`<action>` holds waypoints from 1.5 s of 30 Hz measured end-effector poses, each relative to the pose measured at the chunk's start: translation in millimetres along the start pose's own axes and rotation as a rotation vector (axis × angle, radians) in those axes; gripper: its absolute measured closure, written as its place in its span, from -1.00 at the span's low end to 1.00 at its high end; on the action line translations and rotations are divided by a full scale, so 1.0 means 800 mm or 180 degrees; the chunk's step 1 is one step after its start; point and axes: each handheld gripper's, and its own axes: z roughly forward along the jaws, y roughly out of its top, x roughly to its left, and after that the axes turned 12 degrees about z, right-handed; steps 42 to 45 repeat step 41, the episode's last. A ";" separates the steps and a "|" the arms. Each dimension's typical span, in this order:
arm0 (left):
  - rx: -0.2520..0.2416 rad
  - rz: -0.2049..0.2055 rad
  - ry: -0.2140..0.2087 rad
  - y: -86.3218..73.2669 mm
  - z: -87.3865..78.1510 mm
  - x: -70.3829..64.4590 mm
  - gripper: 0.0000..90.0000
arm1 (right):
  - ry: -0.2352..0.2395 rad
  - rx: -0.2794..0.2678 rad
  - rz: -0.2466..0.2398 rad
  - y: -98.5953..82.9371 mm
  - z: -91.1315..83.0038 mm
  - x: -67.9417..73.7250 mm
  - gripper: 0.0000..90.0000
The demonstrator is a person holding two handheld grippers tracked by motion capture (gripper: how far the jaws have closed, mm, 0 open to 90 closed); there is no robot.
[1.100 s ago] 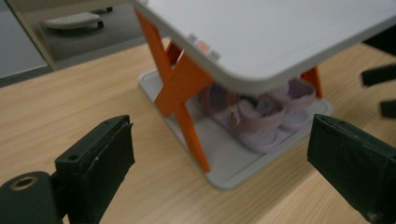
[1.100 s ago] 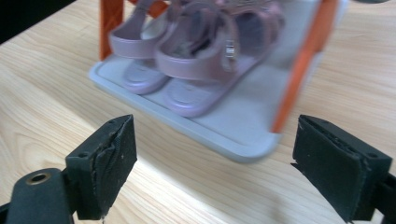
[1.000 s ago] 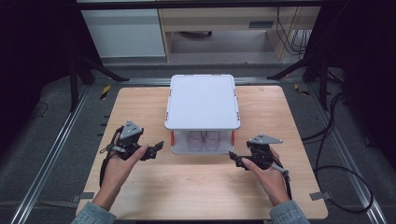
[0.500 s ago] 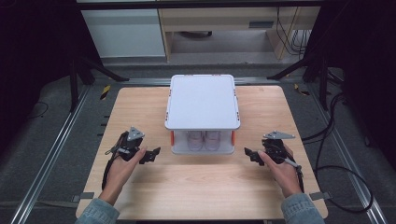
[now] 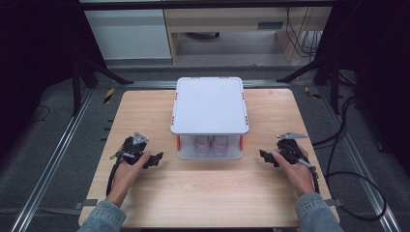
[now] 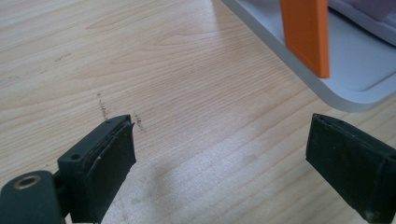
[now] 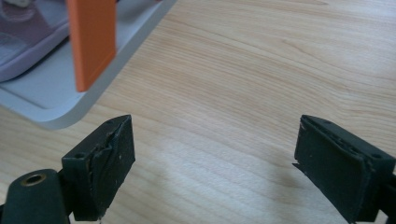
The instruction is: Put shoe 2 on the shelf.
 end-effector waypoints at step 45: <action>0.0104 -0.0298 0.0170 -0.020 0.032 0.021 -0.95 | -0.0631 -0.0144 0.0196 -0.007 0.016 -0.031 -0.79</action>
